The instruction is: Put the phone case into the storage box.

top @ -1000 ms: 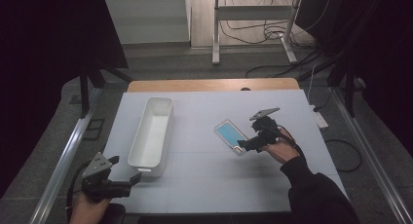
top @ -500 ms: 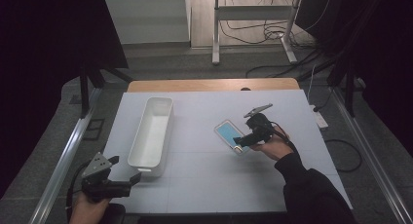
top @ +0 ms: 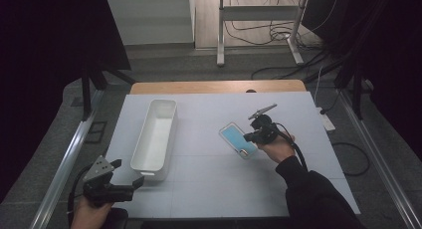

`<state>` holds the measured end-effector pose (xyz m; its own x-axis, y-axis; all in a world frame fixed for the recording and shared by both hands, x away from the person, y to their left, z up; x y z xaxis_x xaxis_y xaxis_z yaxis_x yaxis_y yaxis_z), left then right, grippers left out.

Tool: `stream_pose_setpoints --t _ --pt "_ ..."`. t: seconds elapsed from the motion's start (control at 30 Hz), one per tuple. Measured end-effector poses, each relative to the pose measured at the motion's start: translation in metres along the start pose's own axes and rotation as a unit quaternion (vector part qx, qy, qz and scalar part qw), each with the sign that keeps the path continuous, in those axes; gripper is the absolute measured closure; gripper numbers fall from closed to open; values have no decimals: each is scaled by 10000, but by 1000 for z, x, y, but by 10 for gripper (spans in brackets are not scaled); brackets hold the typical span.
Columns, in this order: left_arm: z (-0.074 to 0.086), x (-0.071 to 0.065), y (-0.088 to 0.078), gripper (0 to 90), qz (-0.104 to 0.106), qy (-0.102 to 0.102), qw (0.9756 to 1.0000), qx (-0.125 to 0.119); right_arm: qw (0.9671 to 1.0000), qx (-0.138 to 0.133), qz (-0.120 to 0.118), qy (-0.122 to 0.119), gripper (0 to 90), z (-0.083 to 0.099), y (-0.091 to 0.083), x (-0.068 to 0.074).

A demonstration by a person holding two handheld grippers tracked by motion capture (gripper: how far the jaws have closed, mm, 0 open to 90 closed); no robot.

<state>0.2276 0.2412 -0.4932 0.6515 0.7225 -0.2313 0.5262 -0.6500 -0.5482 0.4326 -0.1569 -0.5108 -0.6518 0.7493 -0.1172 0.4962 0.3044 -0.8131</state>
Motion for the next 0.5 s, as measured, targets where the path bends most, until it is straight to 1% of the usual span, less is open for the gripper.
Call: stream_pose_setpoints --t 0.1,0.17,0.27,0.5 --pt "0 0 0 26 -3 5 10000 2 10000 2 -22 -22 898 0 1 1" --pt "0 0 0 26 -3 3 10000 5 9999 35 36 -106 898 3 3 1" --pt "0 0 0 26 -4 7 10000 5 9999 73 53 -137 898 5 6 1" --pt "0 0 0 27 -4 23 10000 9 9996 222 124 -140 898 14 13 2"
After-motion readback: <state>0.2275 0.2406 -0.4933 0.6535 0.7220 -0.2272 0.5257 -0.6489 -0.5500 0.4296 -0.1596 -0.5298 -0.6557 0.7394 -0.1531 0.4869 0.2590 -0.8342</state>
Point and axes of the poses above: each handheld gripper's, and its own axes: y roughly forward along the jaws, z roughly out of its underside, x roughly to its left, the point moved 5 cm from there along y, roughly forward along the jaws, and after that the axes turned 14 degrees about z, right-handed, at the moved point
